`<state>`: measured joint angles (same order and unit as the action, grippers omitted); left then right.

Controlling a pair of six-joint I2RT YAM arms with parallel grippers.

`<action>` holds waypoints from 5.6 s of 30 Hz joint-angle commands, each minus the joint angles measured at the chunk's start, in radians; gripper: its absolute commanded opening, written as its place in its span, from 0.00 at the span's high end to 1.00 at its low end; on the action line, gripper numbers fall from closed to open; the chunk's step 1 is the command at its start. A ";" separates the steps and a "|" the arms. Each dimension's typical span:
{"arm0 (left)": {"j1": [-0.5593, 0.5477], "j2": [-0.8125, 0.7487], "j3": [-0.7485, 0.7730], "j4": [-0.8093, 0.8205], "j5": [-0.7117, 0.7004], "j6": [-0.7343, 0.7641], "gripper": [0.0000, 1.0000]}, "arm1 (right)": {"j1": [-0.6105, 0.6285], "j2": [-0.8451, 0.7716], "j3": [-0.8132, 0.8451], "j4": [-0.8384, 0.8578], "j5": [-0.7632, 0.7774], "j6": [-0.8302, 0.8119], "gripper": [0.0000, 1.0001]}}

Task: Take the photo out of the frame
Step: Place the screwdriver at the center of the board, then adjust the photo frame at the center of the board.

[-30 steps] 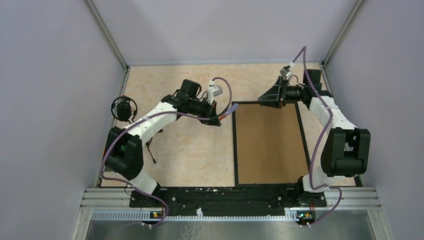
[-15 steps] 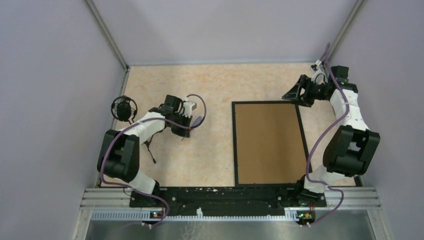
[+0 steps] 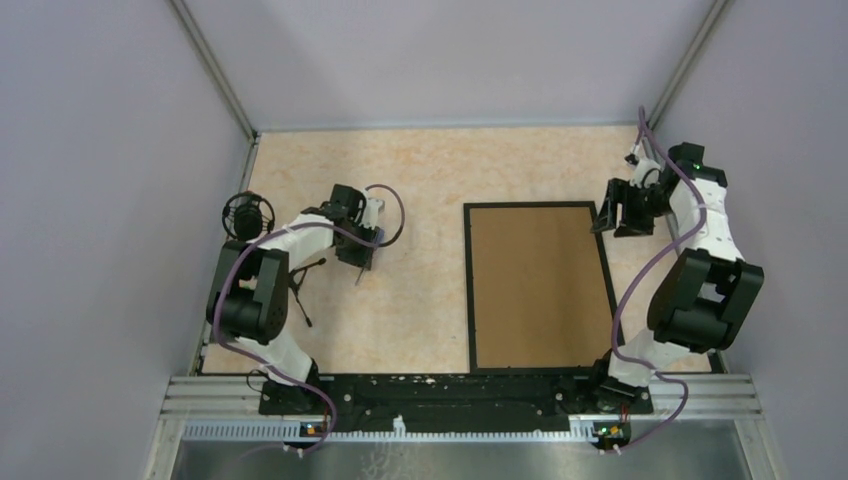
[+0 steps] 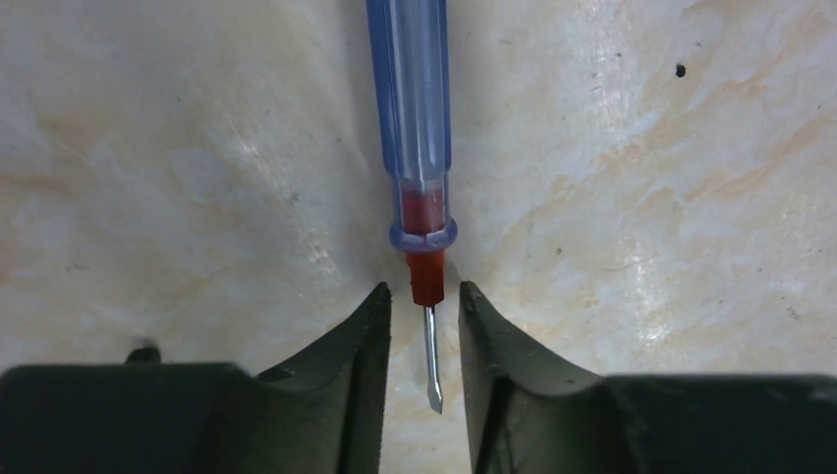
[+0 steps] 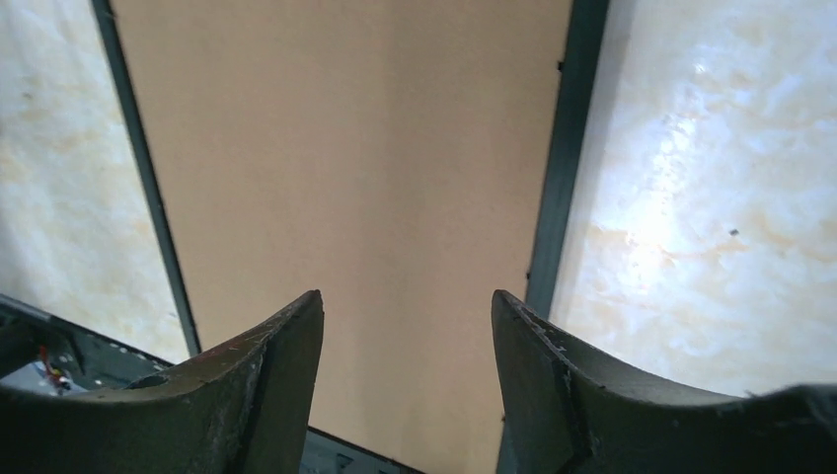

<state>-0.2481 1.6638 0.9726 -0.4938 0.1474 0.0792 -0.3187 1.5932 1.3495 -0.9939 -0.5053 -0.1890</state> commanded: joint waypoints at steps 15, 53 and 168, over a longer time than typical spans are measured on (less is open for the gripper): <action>-0.134 -0.073 0.212 -0.073 0.140 0.157 0.19 | -0.019 0.125 -0.065 -0.037 0.254 -0.172 0.46; -0.273 0.351 0.429 0.089 0.372 -0.072 0.30 | 0.214 0.241 -0.188 0.199 0.237 0.007 1.00; -0.125 0.660 0.850 -0.051 0.024 -0.111 0.97 | 0.278 0.473 0.177 0.444 0.180 0.278 0.61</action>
<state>-0.3878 2.2810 1.8492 -0.4934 0.1780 -0.0921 -0.0380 2.0384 1.4658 -0.5762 -0.3004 0.0765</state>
